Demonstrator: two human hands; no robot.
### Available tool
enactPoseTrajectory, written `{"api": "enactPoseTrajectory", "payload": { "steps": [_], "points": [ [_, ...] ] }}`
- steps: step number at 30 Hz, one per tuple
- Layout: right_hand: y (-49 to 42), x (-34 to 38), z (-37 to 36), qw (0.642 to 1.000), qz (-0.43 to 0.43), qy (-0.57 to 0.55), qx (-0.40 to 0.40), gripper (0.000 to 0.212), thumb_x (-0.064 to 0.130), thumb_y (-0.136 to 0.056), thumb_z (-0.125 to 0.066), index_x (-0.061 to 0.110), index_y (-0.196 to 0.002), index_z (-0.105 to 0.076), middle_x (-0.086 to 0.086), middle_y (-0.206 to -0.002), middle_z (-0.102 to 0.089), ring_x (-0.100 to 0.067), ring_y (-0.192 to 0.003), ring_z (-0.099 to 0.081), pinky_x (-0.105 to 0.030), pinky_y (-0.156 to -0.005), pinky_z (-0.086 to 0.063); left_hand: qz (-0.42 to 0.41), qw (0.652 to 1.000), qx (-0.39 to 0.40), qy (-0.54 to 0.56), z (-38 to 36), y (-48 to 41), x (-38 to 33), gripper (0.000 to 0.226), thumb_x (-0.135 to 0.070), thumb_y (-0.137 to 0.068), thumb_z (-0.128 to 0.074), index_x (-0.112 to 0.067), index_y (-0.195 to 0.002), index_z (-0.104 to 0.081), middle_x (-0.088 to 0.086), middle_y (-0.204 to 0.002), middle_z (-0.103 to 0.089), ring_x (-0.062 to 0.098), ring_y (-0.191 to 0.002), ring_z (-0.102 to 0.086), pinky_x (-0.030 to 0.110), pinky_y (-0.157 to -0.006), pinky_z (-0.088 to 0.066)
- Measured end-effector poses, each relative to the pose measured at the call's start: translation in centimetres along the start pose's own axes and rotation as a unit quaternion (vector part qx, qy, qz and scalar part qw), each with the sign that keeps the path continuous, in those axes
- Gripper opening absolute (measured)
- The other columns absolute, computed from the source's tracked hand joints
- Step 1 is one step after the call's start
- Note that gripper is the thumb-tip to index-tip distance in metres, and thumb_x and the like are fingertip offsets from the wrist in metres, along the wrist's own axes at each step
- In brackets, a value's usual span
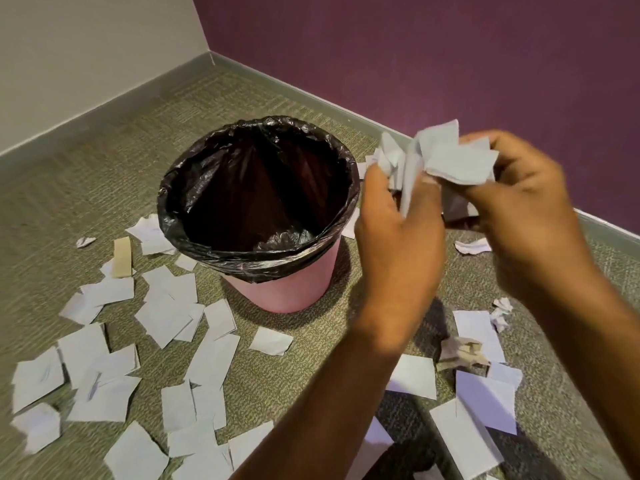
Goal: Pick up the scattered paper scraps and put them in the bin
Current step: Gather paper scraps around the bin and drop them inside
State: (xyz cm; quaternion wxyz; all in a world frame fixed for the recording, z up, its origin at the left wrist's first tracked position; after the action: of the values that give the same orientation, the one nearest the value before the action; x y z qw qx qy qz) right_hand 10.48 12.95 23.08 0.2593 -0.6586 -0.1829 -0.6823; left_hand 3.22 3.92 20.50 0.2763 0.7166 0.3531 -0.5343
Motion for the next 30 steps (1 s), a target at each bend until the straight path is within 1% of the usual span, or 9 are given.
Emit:
{"api": "enactPoseTrajectory", "payload": {
  "steps": [3, 5, 10, 12, 16, 20, 22, 25, 30],
  "points": [
    [-2.0, 3.0, -3.9, 0.998, 0.034, -0.011, 0.049, 0.016, 0.008, -0.1, -0.071, 0.023, -0.105, -0.07, 0.005, -0.092, -0.077, -0.015, -0.079, -0.073, -0.039, -0.058, -0.065, -0.035, 0.998, -0.041, 0.031, 2.0, -1.8, -4.2, 0.024, -0.017, -0.105, -0.062, -0.025, -0.128, -0.064, 0.001, -0.118, -0.076, 0.021, -0.11, -0.075, 0.05, -0.096, -0.063],
    [-3.4, 3.4, -6.5, 0.996, 0.007, 0.002, 0.092, 0.017, 0.008, -0.101, -0.069, 0.022, -0.11, -0.071, 0.004, -0.097, -0.079, -0.012, -0.081, -0.076, -0.044, -0.062, -0.067, -0.008, 0.996, -0.072, 0.048, 4.0, -3.1, -5.7, 0.023, -0.021, -0.107, -0.061, -0.021, -0.13, -0.064, 0.003, -0.122, -0.077, 0.023, -0.113, -0.076, 0.053, -0.092, -0.065],
    [-5.8, 2.7, -11.9, 0.982, -0.055, 0.047, 0.176, 0.033, 0.007, -0.095, -0.076, 0.029, -0.12, -0.074, 0.004, -0.112, -0.079, -0.021, -0.102, -0.075, -0.034, -0.064, -0.065, 0.104, 0.989, -0.092, 0.048, 8.8, -5.1, -8.1, 0.061, -0.065, -0.104, -0.049, -0.014, -0.125, -0.075, 0.01, -0.116, -0.082, 0.03, -0.109, -0.079, 0.061, -0.104, -0.058],
    [-6.3, 2.0, -12.9, 0.978, -0.067, 0.062, 0.185, 0.043, 0.001, -0.092, -0.075, 0.028, -0.125, -0.074, -0.001, -0.119, -0.076, -0.024, -0.103, -0.075, -0.038, -0.066, -0.067, 0.137, 0.984, -0.096, 0.058, 10.2, -5.0, -9.2, 0.065, -0.064, -0.109, -0.041, -0.01, -0.118, -0.078, 0.013, -0.11, -0.083, 0.032, -0.103, -0.08, 0.056, -0.101, -0.061],
    [-7.0, 1.1, -12.9, 0.97, -0.074, 0.114, 0.204, 0.061, -0.001, -0.09, -0.081, 0.028, -0.142, -0.066, -0.005, -0.134, -0.066, -0.021, -0.114, -0.072, -0.041, -0.078, -0.069, 0.175, 0.978, -0.112, 0.035, 12.0, -4.8, -10.0, 0.06, -0.063, -0.109, -0.043, -0.014, -0.123, -0.075, 0.009, -0.108, -0.083, 0.027, -0.092, -0.083, 0.043, -0.076, -0.066],
    [-7.7, 2.7, -11.8, 0.974, -0.068, 0.113, 0.184, 0.047, 0.001, -0.09, -0.082, 0.024, -0.13, -0.072, -0.007, -0.122, -0.071, -0.02, -0.099, -0.077, -0.042, -0.082, -0.069, 0.106, 0.978, -0.18, 0.018, 12.8, -4.7, -10.6, 0.047, -0.054, -0.109, -0.053, -0.018, -0.134, -0.069, 0.004, -0.123, -0.078, 0.023, -0.115, -0.075, 0.041, -0.095, -0.062],
    [-8.0, 3.1, -10.3, 0.979, -0.056, 0.112, 0.16, 0.034, 0.003, -0.092, -0.082, 0.019, -0.121, -0.074, -0.008, -0.113, -0.075, -0.017, -0.09, -0.076, -0.037, -0.078, -0.068, 0.064, 0.987, -0.142, 0.028, 11.7, -3.9, -10.6, 0.04, -0.042, -0.112, -0.051, -0.01, -0.127, -0.07, 0.01, -0.11, -0.079, 0.025, -0.105, -0.078, 0.035, -0.088, -0.064],
    [-8.2, 2.5, -6.6, 0.985, -0.058, 0.116, 0.112, 0.024, 0.003, -0.095, -0.078, 0.011, -0.117, -0.074, -0.01, -0.103, -0.078, -0.018, -0.079, -0.076, -0.036, -0.071, -0.065, 0.067, 0.998, 0.016, 0.013, 9.2, -1.9, -9.2, 0.04, -0.033, -0.114, -0.048, -0.002, -0.117, -0.073, 0.015, -0.086, -0.074, 0.026, -0.078, -0.073, 0.031, -0.07, -0.06],
    [-7.1, -2.9, 1.2, 0.983, -0.12, 0.131, 0.048, 0.015, 0.002, -0.095, -0.077, 0.009, -0.108, -0.076, -0.008, -0.09, -0.078, -0.017, -0.072, -0.073, -0.032, -0.066, -0.06, 0.151, 0.952, 0.227, -0.142, 4.9, 0.8, -0.3, 0.018, -0.02, -0.108, -0.062, -0.008, -0.11, -0.076, 0.004, -0.085, -0.072, 0.016, -0.077, -0.066, 0.034, -0.072, -0.054]
  ]
}}
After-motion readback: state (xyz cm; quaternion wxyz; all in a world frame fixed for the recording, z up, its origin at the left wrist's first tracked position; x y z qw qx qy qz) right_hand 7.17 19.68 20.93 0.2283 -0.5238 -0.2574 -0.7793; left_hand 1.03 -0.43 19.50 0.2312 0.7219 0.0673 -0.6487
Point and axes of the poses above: each hand's wrist, its own y-axis away from the middle knuckle, its own z-axis out of the back of the hand, x = y × z, the point moved 2 cm from there along -y, towards the middle knuckle
